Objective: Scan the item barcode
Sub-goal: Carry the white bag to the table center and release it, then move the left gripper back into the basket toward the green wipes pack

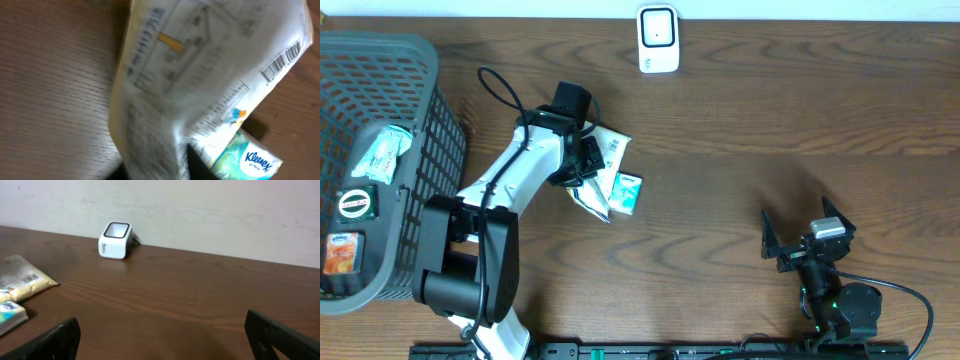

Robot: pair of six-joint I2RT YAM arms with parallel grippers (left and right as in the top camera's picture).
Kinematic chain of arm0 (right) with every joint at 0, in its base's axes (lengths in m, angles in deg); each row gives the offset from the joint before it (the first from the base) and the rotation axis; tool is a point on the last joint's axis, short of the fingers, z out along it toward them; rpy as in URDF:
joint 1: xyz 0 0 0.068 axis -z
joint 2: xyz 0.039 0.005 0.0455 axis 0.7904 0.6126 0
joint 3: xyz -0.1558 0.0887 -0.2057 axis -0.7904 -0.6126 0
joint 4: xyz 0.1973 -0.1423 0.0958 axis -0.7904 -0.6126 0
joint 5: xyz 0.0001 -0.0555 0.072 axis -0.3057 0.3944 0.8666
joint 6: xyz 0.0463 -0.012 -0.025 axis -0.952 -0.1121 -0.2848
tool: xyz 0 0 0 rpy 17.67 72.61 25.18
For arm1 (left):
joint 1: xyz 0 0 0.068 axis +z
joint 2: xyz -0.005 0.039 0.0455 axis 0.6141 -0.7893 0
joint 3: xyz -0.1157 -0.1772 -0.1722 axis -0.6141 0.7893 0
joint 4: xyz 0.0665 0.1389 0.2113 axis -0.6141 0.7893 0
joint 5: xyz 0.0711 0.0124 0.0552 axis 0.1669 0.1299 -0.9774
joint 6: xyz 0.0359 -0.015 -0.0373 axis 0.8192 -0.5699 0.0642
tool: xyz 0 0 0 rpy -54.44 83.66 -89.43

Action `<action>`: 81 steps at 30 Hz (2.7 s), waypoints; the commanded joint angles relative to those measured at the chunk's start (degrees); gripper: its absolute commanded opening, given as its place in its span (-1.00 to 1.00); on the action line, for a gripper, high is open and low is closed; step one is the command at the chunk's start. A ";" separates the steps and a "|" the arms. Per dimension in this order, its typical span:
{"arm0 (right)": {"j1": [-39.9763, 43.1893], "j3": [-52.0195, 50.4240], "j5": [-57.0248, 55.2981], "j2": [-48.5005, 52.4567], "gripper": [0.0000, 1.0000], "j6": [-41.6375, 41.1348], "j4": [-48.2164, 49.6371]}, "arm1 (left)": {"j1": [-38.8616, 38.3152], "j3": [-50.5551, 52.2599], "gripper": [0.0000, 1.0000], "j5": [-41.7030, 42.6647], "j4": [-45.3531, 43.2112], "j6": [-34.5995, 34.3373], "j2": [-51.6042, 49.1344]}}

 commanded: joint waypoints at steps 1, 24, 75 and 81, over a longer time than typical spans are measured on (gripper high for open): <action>0.55 -0.07 0.00 -0.09 0.99 -0.31 -0.26 | -1.05 0.42 0.20 -1.14 -0.04 -1.22 -0.33; 0.55 -0.07 0.00 -0.09 0.98 -0.31 -0.24 | 12.94 -6.99 0.76 -1.16 15.08 9.73 26.71; 0.55 -0.07 0.00 -0.09 0.99 -0.31 -0.24 | 33.00 -32.26 0.95 -1.20 35.41 17.53 20.20; 0.55 -0.07 0.00 -0.09 0.99 -0.31 -0.24 | 33.35 -32.26 0.95 -1.84 34.29 18.56 18.75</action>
